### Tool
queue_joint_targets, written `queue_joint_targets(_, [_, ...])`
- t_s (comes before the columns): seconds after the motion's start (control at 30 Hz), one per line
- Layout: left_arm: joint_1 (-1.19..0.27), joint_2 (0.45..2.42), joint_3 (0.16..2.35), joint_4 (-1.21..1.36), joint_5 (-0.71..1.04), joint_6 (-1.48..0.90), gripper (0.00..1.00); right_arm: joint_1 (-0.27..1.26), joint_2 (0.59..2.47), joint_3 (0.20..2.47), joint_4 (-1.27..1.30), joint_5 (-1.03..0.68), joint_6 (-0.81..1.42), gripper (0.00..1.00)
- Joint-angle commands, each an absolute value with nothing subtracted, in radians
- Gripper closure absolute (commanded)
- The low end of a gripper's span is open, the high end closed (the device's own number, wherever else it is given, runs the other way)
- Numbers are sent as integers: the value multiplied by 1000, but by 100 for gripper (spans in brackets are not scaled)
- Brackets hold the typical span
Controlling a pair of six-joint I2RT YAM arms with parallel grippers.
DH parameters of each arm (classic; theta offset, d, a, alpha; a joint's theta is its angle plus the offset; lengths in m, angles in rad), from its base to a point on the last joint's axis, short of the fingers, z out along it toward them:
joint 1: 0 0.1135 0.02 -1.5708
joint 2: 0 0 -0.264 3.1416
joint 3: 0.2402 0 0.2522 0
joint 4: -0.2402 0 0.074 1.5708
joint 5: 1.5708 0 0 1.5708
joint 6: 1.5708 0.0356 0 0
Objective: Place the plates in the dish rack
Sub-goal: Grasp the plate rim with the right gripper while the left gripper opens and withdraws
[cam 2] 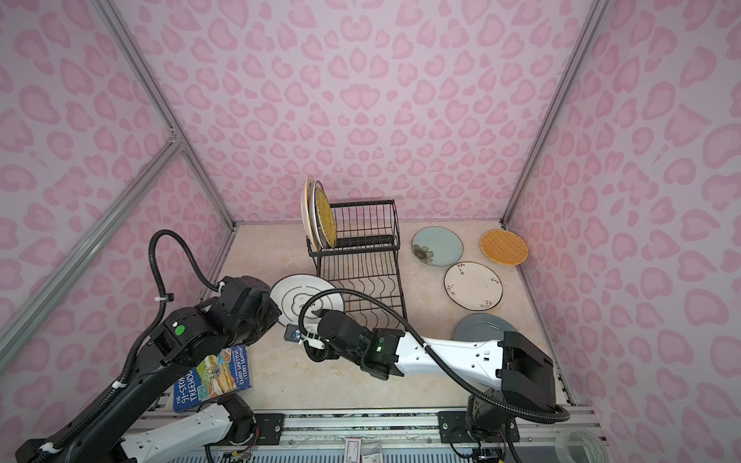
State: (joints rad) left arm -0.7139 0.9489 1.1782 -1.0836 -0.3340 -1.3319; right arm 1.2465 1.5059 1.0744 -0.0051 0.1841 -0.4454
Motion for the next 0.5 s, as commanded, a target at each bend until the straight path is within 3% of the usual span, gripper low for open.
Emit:
queue_joint_targets(0.0, [-735, 958, 1205, -1071, -376, -1374, 97, 1236, 1507, 1077, -5, 213, -417, 37])
queue_joint_targets(0.2, [-757, 979, 1215, -1077, -382, -1393, 97, 1217, 1499, 1070, -3, 205, -402, 51])
queue_joint_targets(0.47, [-774, 976, 1197, -1041, -360, -1397, 97, 1219, 1472, 1058, -29, 193, -376, 99])
